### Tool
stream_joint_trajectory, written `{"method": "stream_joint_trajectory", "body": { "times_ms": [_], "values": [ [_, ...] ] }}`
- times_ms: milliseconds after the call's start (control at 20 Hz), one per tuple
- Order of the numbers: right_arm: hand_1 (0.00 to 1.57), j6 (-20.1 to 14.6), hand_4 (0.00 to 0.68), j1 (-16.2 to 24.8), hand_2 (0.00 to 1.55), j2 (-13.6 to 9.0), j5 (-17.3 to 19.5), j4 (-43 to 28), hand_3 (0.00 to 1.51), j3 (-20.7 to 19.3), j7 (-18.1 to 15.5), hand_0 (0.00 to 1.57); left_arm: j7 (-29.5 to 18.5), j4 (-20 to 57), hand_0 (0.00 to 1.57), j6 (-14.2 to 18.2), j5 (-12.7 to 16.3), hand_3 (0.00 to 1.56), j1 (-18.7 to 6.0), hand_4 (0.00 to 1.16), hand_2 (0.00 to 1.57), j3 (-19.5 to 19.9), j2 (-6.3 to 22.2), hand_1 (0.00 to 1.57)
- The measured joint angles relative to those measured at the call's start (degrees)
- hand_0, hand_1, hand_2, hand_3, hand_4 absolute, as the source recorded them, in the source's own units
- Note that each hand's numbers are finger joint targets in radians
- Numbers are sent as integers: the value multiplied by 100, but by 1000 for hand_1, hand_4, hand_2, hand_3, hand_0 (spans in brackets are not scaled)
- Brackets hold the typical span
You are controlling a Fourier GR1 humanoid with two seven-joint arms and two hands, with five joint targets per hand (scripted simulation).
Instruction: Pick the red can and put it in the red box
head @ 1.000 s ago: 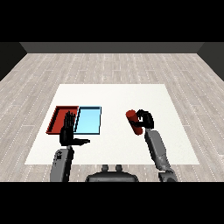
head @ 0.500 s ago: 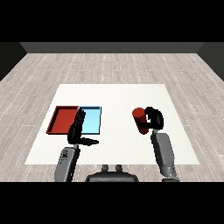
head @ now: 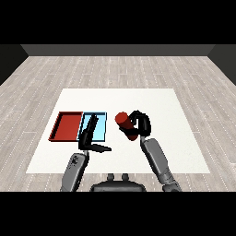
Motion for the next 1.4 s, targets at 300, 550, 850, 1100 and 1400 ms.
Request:
{"method": "stream_joint_trajectory", "body": {
  "times_ms": [300, 550, 850, 1100, 1400],
  "values": [
    [1441, -381, 618, 112, 1426, 52, 14, -218, 1394, 521, -217, 1441, 235, 422, 0, 516, 8, 0, -447, 0, 0, -459, -9, 0],
    [1445, -400, 634, -33, 1439, 62, -50, -97, 1395, 555, -370, 1445, 184, 872, 0, 687, 98, 0, -649, 0, 0, -613, -10, 0],
    [1472, -273, 652, 11, 1445, 29, -22, -317, 1393, 609, -302, 1472, 24, 1323, 0, 821, 297, 0, -748, 0, 0, -815, -11, 0],
    [1464, -404, 660, -1, 1431, 56, -83, -222, 1384, 765, -511, 1464, -252, 1691, 0, 929, 493, 0, -745, 0, 0, -1007, -12, 0],
    [1458, -374, 671, 112, 1441, 64, -127, -261, 1390, 904, -647, 1458, -201, 1920, 0, 1315, 849, 0, -1107, 0, 0, -1367, -12, 0]
  ]
}}
